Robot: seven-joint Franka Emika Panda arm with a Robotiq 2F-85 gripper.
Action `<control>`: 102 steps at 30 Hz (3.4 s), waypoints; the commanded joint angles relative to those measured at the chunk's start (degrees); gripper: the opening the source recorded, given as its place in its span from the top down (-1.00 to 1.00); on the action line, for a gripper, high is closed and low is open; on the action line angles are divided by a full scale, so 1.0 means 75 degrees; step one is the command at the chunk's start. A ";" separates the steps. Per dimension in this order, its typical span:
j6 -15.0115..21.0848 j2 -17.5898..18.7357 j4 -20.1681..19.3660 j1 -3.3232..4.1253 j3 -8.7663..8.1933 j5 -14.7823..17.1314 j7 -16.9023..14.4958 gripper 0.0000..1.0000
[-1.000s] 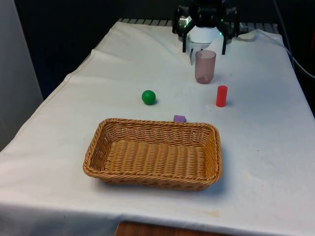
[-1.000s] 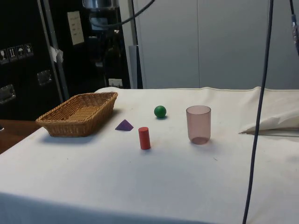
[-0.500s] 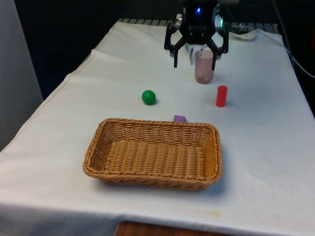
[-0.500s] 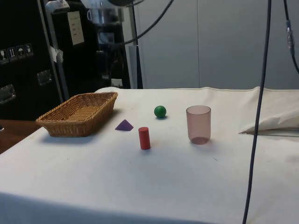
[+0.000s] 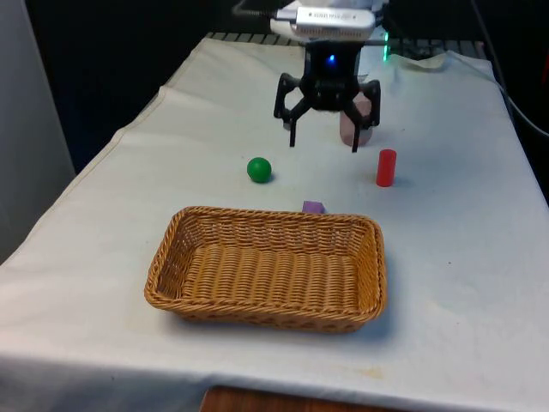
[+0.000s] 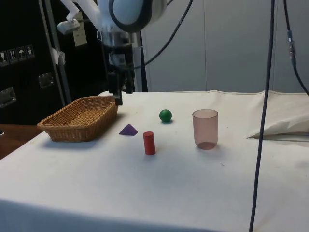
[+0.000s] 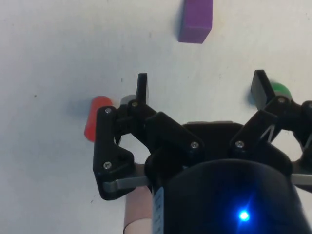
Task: Pick up the triangular block and place it into the basket.
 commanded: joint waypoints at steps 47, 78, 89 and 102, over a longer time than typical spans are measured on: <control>0.1788 0.1390 -0.0023 -0.0275 0.0099 0.1635 -0.1054 -1.00; 0.1956 0.1704 0.0000 -0.0160 -0.0023 0.1780 -0.1070 0.34; 0.1780 0.1192 -0.0069 -0.0130 -0.0099 0.1719 -0.1092 0.34; 0.1383 0.0489 -0.0084 -0.0092 -0.0214 0.1581 -0.1054 0.34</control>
